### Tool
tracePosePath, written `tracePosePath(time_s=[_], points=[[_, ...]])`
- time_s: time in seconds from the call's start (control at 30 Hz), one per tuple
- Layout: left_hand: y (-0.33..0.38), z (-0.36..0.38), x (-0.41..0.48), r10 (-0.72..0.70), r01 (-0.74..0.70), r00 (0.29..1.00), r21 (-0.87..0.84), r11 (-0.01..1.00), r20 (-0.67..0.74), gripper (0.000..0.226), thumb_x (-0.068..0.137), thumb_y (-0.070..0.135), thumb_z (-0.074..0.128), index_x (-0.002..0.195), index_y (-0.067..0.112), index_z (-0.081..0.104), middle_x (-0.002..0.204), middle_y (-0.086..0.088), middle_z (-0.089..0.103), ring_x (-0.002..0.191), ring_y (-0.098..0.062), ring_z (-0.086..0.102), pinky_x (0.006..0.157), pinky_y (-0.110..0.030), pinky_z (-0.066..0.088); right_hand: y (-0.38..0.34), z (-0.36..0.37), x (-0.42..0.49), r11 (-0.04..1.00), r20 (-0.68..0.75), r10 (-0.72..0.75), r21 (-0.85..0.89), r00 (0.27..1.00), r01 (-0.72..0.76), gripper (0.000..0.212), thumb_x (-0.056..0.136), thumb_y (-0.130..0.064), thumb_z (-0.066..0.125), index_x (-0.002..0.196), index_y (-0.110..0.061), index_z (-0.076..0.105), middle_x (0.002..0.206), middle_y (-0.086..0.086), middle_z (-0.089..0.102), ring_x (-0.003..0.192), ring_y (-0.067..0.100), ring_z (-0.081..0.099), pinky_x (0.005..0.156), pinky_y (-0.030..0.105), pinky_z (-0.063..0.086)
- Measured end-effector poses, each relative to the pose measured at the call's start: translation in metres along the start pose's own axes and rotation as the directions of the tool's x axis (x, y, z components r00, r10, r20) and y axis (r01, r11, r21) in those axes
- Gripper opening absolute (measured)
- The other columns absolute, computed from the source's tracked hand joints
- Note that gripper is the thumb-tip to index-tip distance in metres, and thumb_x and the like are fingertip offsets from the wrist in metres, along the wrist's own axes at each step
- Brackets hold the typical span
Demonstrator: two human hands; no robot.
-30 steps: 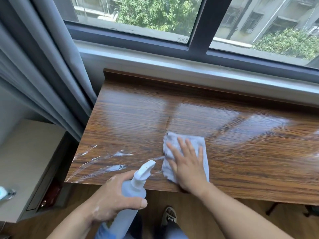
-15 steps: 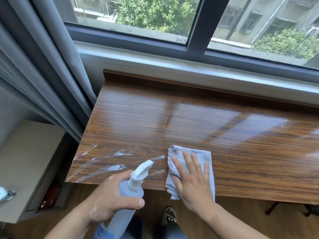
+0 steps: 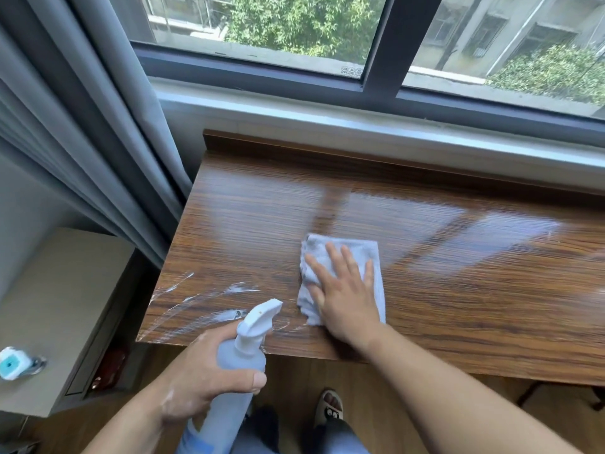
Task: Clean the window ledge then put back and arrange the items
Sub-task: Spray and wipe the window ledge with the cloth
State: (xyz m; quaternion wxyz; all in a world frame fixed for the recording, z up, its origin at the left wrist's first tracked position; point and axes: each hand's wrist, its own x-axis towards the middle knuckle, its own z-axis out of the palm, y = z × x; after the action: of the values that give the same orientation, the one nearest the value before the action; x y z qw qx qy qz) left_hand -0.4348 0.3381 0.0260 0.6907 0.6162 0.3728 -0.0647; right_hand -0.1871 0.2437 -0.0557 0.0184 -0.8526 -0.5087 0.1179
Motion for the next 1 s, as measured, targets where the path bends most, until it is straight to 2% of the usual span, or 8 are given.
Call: tracePosePath(time_s=[0.1, 0.2, 0.3, 0.43, 0.67, 0.8, 0.9, 1.0], points=[[-0.002, 0.000, 0.004, 0.027, -0.026, 1.000, 0.013, 1.000, -0.017, 0.066, 0.049, 0.060, 0.090, 0.108, 0.037, 0.072, 0.098, -0.015, 0.075, 0.100, -0.041, 0.068, 0.099, -0.061, 0.048, -0.006, 0.018, -0.057, 0.994, -0.029, -0.105, -0.027, 0.994, 0.104, 0.053, 0.097, -0.056, 0.035, 0.149, -0.046, 0.033, 0.163, 0.002, 0.027, 0.152, 0.029, 0.020, 0.115, 0.065, 0.013], [-0.003, -0.001, 0.005, 0.040, -0.040, 0.999, 0.003, 0.999, -0.016, 0.075, 0.045, 0.068, 0.090, 0.110, 0.037, 0.071, 0.098, -0.015, 0.074, 0.100, -0.041, 0.067, 0.100, -0.060, 0.047, -0.004, 0.020, -0.054, 0.993, 0.007, -0.117, -0.036, 0.993, 0.117, 0.053, 0.096, -0.058, 0.034, 0.148, -0.046, 0.034, 0.163, 0.001, 0.028, 0.153, 0.028, 0.019, 0.115, 0.065, 0.013], [-0.002, -0.003, 0.004, 0.043, -0.043, 0.999, 0.010, 0.999, -0.008, 0.066, 0.051, 0.060, 0.090, 0.110, 0.038, 0.072, 0.098, -0.015, 0.075, 0.099, -0.039, 0.068, 0.100, -0.060, 0.048, -0.002, 0.001, 0.006, 0.999, 0.022, -0.013, 0.032, 1.000, 0.013, 0.054, 0.098, -0.059, 0.024, 0.151, -0.048, 0.027, 0.167, -0.002, 0.012, 0.155, 0.024, 0.003, 0.118, 0.065, 0.000], [-0.002, -0.001, 0.001, 0.044, -0.044, 0.999, 0.027, 0.999, 0.008, 0.061, 0.055, 0.053, 0.088, 0.112, 0.038, 0.071, 0.099, -0.014, 0.074, 0.100, -0.040, 0.067, 0.100, -0.059, 0.047, -0.008, -0.016, 0.060, 0.984, 0.024, 0.148, 0.101, 0.989, -0.149, 0.051, 0.102, -0.055, 0.035, 0.152, -0.049, 0.023, 0.167, -0.003, 0.005, 0.154, 0.023, -0.003, 0.118, 0.066, -0.003], [0.001, 0.001, -0.001, 0.040, -0.040, 0.999, 0.051, 0.998, 0.003, 0.062, 0.051, 0.056, 0.085, 0.110, 0.048, 0.069, 0.106, -0.007, 0.075, 0.101, -0.027, 0.069, 0.105, -0.055, 0.047, -0.010, 0.019, -0.059, 0.997, -0.051, -0.083, -0.009, 0.995, 0.083, 0.052, 0.096, -0.056, 0.035, 0.147, -0.046, 0.035, 0.163, 0.001, 0.028, 0.152, 0.028, 0.021, 0.115, 0.065, 0.012], [0.006, 0.001, 0.000, 0.051, -0.053, 0.998, 0.057, 0.997, 0.032, 0.083, 0.036, 0.079, 0.084, 0.112, 0.051, 0.067, 0.109, -0.003, 0.075, 0.103, -0.025, 0.069, 0.104, -0.049, 0.049, 0.002, 0.013, -0.046, 0.993, -0.001, -0.118, -0.024, 0.993, 0.118, 0.053, 0.096, -0.062, 0.032, 0.147, -0.048, 0.034, 0.163, -0.001, 0.029, 0.152, 0.026, 0.021, 0.116, 0.061, 0.004], [0.009, 0.002, 0.003, 0.034, -0.035, 0.999, 0.066, 0.997, 0.024, 0.102, 0.030, 0.084, 0.082, 0.121, 0.042, 0.066, 0.109, -0.003, 0.074, 0.104, -0.025, 0.069, 0.105, -0.049, 0.049, 0.018, -0.011, 0.017, 0.998, 0.043, 0.026, 0.056, 0.999, -0.028, 0.056, 0.099, -0.061, 0.032, 0.153, -0.049, 0.022, 0.168, -0.006, 0.006, 0.155, 0.020, -0.002, 0.119, 0.061, -0.006], [0.011, 0.006, 0.004, 0.013, -0.015, 1.000, 0.077, 0.997, 0.023, 0.090, 0.037, 0.075, 0.087, 0.119, 0.043, 0.067, 0.110, -0.004, 0.074, 0.105, -0.026, 0.069, 0.105, -0.050, 0.049, 0.024, -0.025, 0.064, 0.974, 0.052, 0.198, 0.102, 0.979, -0.203, 0.056, 0.099, -0.060, 0.034, 0.153, -0.050, 0.019, 0.168, -0.006, 0.001, 0.154, 0.021, -0.005, 0.118, 0.064, -0.004]])
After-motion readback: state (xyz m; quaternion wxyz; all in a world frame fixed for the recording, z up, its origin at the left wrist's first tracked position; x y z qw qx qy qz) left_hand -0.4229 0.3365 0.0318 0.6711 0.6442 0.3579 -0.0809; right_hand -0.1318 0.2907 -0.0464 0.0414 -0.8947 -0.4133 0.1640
